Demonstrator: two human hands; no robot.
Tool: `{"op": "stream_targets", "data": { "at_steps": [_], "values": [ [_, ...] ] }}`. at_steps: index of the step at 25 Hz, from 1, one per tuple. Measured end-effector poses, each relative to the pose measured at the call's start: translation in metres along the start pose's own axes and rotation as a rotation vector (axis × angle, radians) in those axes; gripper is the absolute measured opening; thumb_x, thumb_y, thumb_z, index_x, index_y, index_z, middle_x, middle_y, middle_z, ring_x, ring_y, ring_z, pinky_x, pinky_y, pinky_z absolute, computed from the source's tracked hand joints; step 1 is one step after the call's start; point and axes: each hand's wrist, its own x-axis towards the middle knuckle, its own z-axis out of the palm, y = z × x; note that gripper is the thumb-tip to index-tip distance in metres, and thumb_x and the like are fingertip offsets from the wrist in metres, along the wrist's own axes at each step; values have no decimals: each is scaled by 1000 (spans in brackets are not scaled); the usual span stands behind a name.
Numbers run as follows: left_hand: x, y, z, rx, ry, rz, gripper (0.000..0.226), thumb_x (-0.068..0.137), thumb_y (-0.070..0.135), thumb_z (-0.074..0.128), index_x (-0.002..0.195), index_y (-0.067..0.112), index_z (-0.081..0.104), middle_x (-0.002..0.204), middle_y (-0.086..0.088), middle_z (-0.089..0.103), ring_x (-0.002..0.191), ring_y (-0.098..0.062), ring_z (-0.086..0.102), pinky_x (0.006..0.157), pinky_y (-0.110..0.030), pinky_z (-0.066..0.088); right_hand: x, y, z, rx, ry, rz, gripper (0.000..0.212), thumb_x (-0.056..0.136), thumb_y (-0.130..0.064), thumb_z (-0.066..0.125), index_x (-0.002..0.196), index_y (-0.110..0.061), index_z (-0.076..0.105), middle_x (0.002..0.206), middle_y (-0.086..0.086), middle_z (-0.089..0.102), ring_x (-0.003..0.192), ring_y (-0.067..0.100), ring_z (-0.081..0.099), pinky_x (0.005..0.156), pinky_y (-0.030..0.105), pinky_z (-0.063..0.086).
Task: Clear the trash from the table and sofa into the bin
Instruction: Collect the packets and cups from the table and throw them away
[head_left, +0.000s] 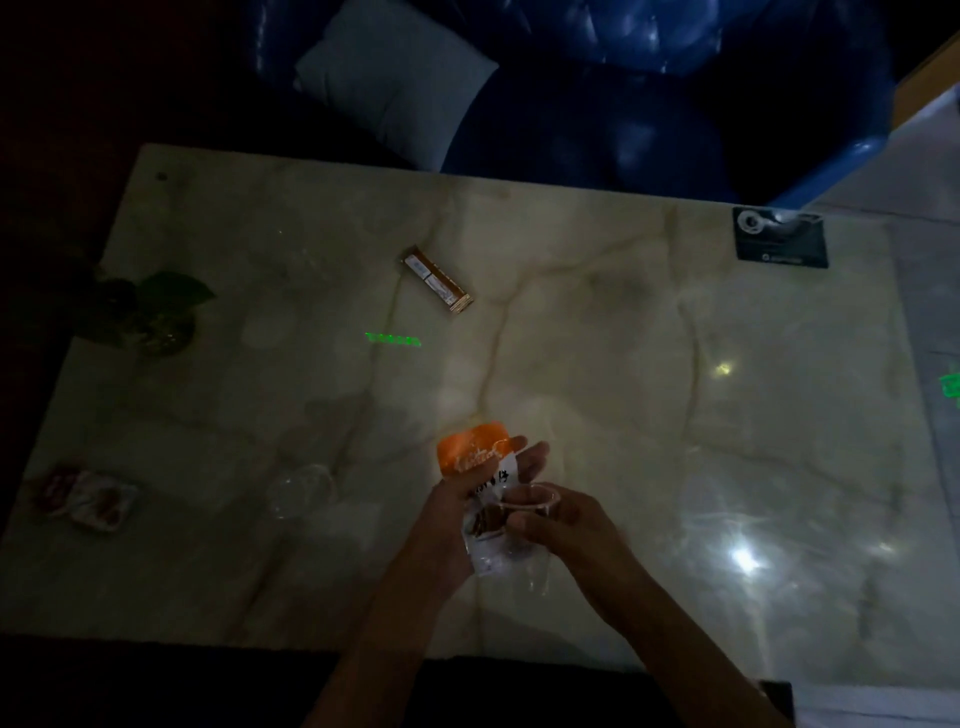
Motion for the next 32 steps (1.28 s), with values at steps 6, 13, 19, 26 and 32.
{"op": "stream_targets", "data": {
  "at_steps": [6,13,19,26,32],
  "values": [
    [20,-17,28,265,-33,19,46,87,24,56,128,3,57,126,-21,64,115,-35,63,95,-43,54,-44,-2,-73,-35,297,-102,45,64,-27,84,105,-14,71,105,9,75,100,30,71,80,33,56],
    [50,-96,111,656,-123,-117,36,93,12,49,122,-8,56,105,-22,66,90,-29,63,84,-37,49,-174,66,-199,233,1005,-142,67,46,-62,89,98,-23,70,95,15,74,92,40,69,87,55,54],
    [69,-221,180,1214,-195,-196,25,100,10,46,114,-3,63,91,-12,66,81,-25,53,65,-26,39,-272,174,-226,378,1185,-30,65,61,-52,88,107,-9,69,89,14,73,81,34,68,75,45,51],
    [82,-374,238,1528,-204,-193,23,99,7,45,109,0,64,86,-10,66,74,-20,53,64,-25,40,-357,244,-323,358,1265,58,46,70,-41,81,107,-23,60,103,1,70,90,17,71,75,37,60],
    [90,-424,261,1536,15,-66,21,100,3,44,110,-4,60,82,-18,59,62,-17,47,54,-17,37,-377,237,-422,278,1183,12,58,70,-45,81,117,-28,52,111,-6,62,94,12,66,73,34,60]
  ]
}}
